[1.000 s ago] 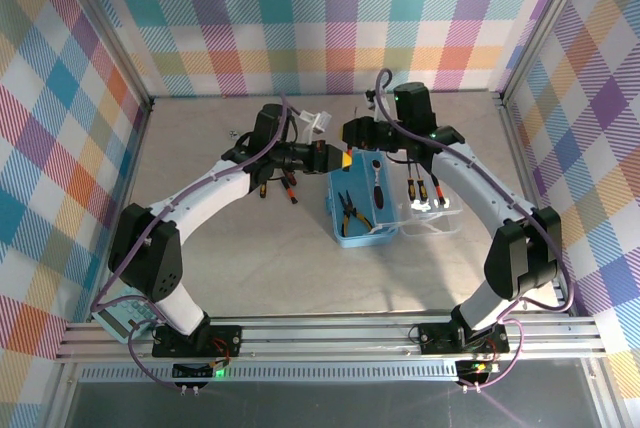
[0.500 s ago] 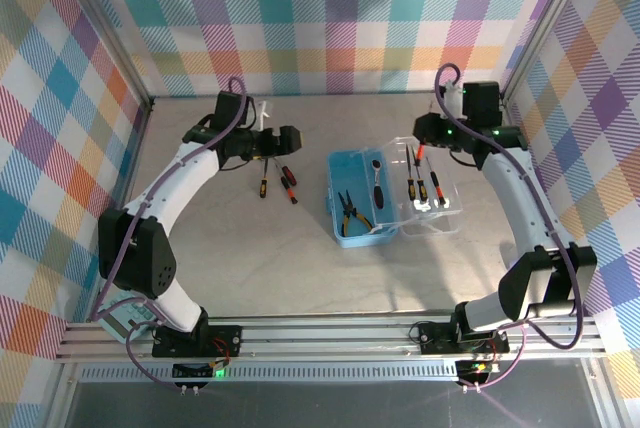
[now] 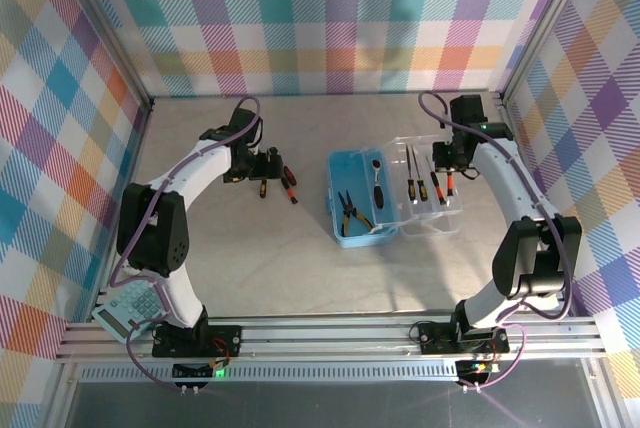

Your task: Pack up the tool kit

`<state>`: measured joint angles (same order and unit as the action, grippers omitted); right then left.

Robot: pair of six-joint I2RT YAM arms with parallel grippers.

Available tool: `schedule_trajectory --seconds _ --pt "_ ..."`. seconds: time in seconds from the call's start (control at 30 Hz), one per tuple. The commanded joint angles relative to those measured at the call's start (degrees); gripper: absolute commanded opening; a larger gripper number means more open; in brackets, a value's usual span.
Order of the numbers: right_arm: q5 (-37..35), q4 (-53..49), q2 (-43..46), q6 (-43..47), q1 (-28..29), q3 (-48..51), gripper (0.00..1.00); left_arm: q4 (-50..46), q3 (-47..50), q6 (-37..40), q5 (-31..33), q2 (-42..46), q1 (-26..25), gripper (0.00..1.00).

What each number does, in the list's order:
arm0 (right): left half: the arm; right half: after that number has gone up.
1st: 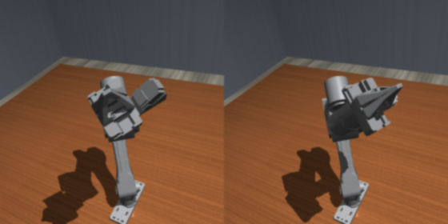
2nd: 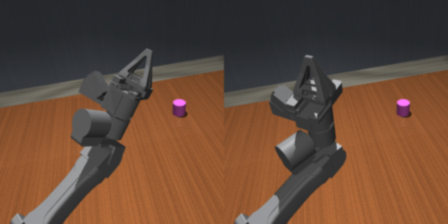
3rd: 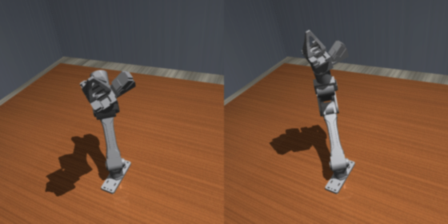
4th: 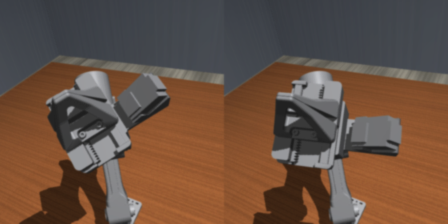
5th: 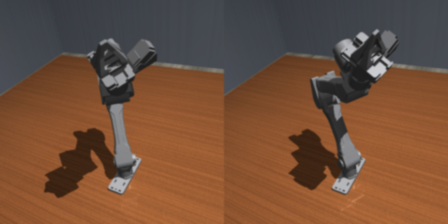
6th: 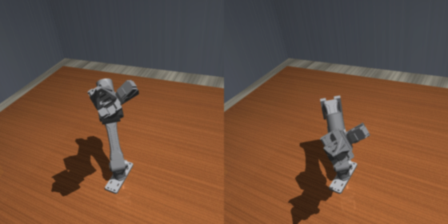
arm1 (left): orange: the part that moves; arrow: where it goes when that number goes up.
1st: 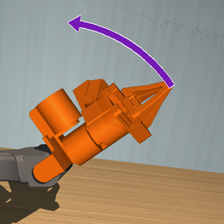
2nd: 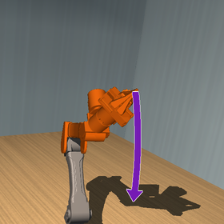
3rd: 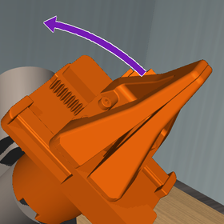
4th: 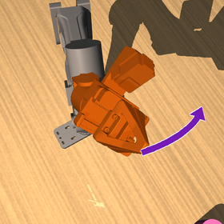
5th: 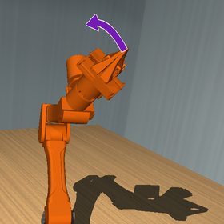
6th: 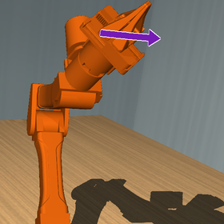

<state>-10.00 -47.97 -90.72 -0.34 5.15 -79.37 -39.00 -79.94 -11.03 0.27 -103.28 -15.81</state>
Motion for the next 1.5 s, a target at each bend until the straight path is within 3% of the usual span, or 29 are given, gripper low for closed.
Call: schedule_trajectory --seconds 0.0,0.63,1.1,1.23,1.47 --pt "-0.41 -0.78 -0.23 1.14 -0.4 0.6 0.0 -0.42 0.94 0.65 0.68 -1.16 0.43 1.0" --pt "2.17 -0.2 -3.23 0.85 -0.14 1.06 0.09 0.6 -3.76 0.81 0.33 -8.89 1.9 0.99" --pt "3.19 -1.07 -3.59 1.05 0.3 0.39 0.29 -1.12 -14.38 1.18 -1.46 -16.69 5.27 0.98" --pt "4.05 -1.28 -2.83 1.09 0.53 0.03 0.41 -1.76 -17.21 1.27 -1.13 -18.65 7.51 0.98" --pt "9.06 0.05 1.33 1.39 2.11 0.27 0.82 0.93 -24.1 0.11 -0.06 -24.89 10.63 0.93"
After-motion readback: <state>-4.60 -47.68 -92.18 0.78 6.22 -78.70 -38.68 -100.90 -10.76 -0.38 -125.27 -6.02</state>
